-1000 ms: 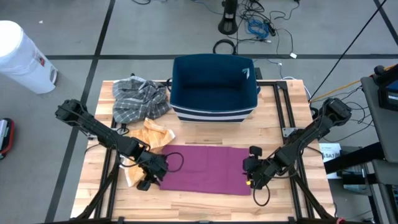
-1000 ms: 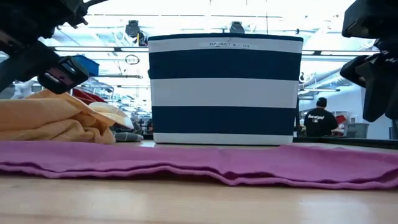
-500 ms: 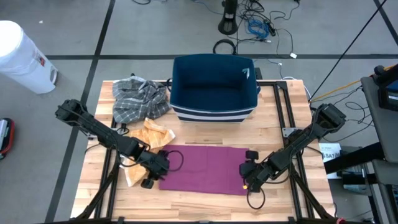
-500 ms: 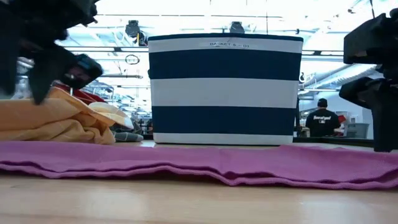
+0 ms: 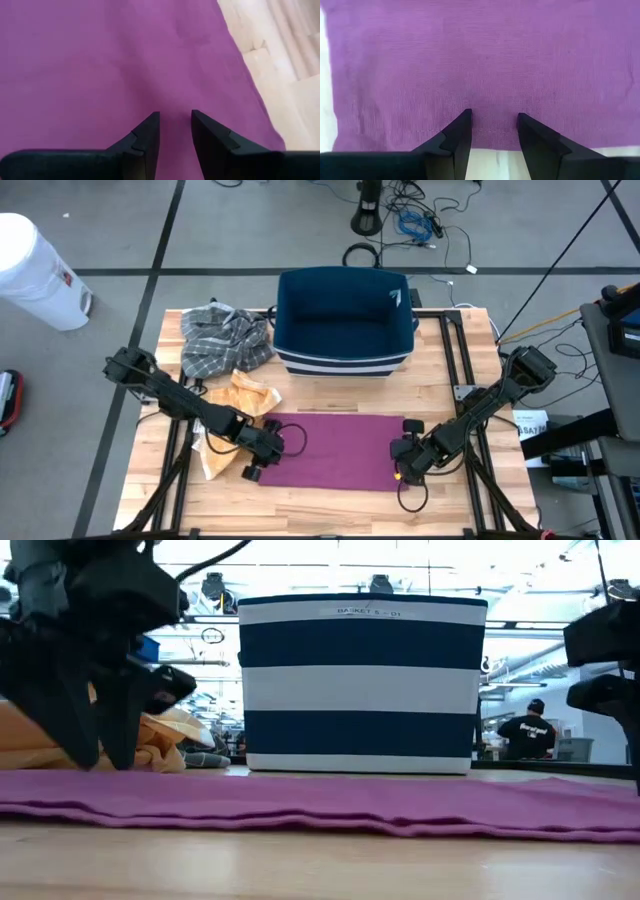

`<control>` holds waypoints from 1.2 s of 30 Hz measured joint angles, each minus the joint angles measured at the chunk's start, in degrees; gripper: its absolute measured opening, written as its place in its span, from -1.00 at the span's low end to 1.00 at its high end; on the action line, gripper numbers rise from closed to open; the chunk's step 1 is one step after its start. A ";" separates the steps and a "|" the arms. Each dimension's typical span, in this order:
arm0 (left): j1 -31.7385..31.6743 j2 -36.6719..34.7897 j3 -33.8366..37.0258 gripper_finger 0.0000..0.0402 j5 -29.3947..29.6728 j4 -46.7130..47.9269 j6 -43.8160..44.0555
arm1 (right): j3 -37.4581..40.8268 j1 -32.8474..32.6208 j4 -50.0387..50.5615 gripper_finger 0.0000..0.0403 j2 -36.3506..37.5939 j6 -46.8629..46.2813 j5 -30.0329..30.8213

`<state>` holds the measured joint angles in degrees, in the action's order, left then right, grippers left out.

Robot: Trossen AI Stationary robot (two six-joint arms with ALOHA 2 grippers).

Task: Fold towel
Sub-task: Fold the purple towel

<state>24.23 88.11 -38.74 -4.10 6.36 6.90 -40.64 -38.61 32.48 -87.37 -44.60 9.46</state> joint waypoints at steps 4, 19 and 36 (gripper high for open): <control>-0.58 2.72 0.00 -0.42 0.00 -3.88 -0.16 | 0.00 0.02 2.38 -0.28 1.31 -1.35 -2.05; -2.94 2.96 0.00 -0.42 1.12 -9.94 -1.53 | -4.42 2.76 -8.31 -0.31 5.33 -16.83 9.77; -3.75 2.95 0.02 -0.42 3.18 -11.62 -5.73 | -4.39 6.21 -37.88 -0.31 5.17 -0.25 19.20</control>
<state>20.48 91.07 -38.72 -0.92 -5.26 1.17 -45.04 -32.40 -5.40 -82.20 -44.85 28.66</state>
